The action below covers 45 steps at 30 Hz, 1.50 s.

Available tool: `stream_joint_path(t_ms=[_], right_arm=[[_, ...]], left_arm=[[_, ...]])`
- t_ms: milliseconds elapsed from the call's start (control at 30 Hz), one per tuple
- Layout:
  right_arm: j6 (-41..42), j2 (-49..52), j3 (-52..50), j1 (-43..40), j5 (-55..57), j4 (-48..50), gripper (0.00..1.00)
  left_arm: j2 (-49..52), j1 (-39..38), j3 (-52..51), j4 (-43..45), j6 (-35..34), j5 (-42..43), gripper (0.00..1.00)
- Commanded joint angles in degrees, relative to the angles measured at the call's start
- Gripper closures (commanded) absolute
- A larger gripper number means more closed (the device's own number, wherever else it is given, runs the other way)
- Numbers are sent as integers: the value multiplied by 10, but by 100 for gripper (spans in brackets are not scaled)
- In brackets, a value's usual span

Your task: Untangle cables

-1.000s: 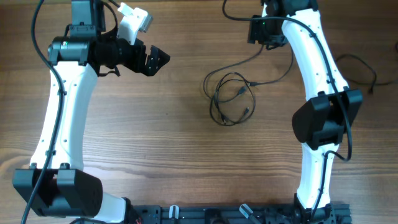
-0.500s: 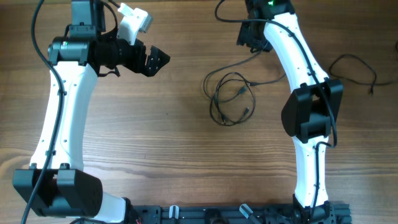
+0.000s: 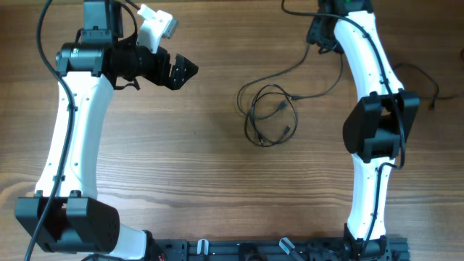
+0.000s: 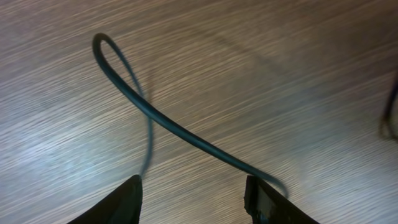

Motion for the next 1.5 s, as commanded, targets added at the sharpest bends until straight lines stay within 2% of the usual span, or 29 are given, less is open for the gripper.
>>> stream_joint_path(t_ms=[0, 133, 333, 533, 733, 867, 1233, 1467], right_arm=[[-76, 10, 4, 1, 19, 6, 45], [-197, 9, 4, 2, -33, 16, 45], [-195, 9, 4, 2, -14, 36, 46], [-279, 8, 5, 1, -19, 64, 45], [-307, 8, 5, -14, -3, 99, 38], [-338, 9, 5, -35, -36, 110, 36], [-354, 17, 4, -54, -104, 116, 36], [-321, 43, 4, -53, -116, 107, 36]], left_arm=[[-16, 1, -3, 2, -5, -1, 0], [-16, 1, -3, 2, -5, -1, 0], [-16, 1, -3, 2, -5, -1, 0], [-16, 1, -3, 2, -5, -1, 0], [-16, 1, -3, 2, -5, -1, 0], [-16, 1, -3, 2, -5, -1, 0], [-16, 1, -3, 7, -5, -1, 0], [-16, 1, -3, 6, -5, -1, 0]])
